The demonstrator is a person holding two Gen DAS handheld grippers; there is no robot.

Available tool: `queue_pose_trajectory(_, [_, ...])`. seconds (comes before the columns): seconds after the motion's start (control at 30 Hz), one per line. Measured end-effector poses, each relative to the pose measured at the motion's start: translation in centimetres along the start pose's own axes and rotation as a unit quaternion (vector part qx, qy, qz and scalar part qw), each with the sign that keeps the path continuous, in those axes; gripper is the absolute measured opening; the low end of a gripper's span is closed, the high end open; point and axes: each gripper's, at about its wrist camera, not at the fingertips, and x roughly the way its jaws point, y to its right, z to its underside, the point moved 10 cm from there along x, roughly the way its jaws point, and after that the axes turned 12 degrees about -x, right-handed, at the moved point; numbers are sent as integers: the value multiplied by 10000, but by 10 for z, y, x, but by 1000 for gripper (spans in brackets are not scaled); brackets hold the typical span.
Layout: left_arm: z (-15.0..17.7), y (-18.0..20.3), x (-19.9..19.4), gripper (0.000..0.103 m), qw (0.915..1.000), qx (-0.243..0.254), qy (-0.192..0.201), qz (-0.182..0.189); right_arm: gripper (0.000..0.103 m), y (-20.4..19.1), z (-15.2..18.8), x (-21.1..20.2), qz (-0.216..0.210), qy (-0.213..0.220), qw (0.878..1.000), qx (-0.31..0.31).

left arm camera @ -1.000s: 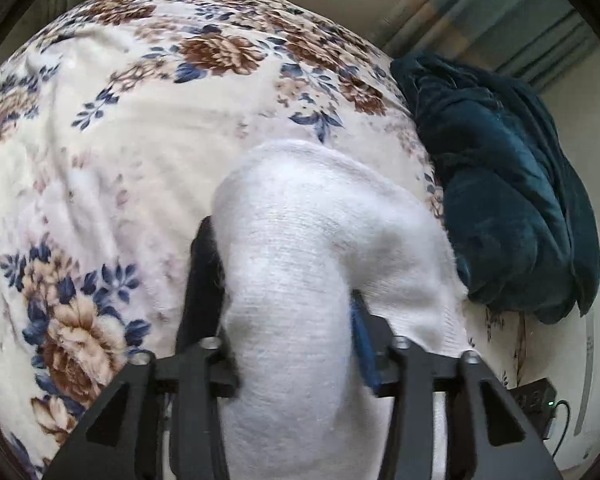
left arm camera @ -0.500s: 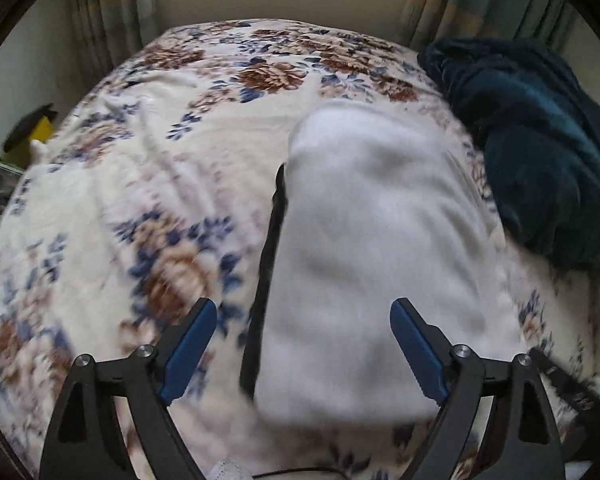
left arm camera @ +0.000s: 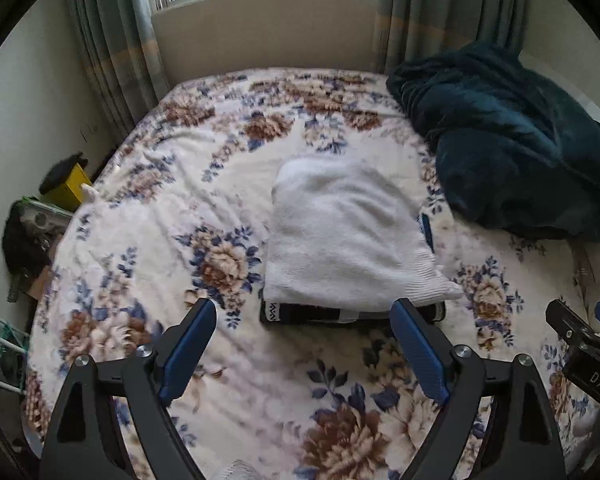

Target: Fold small clothes

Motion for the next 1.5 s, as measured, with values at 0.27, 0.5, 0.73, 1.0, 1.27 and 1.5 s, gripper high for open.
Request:
queue_pose_trajectory(0.27, [6,6,-111,89,9991,-33,421,85,103,25,8,-130,1,515,9987,45])
queue_pose_trajectory(0.5, [34,5,-210,89,9972,-68,742,118,103,37,29,-241,-24,900,9958,-134])
queue_pose_trajectory(0.73, [69,3,-297,89,9943,-107,1060,62,103,38,66,-353,-52,1367,9896,-444])
queue_pose_trajectory(1.0, [92,-7,-355,89,9915,-270,1267,96,103,45,105,-445,-294,1635,9847,-523])
queue_pose_trajectory(1.27, [99,-15,-385,103,9902,-251,1369,115,103,49,126,-501,-278,1716,9831,-570])
queue_pose_trajectory(1.5, [104,-23,-394,103,9891,-266,1448,103,103,49,132,-521,-309,1779,9821,-533])
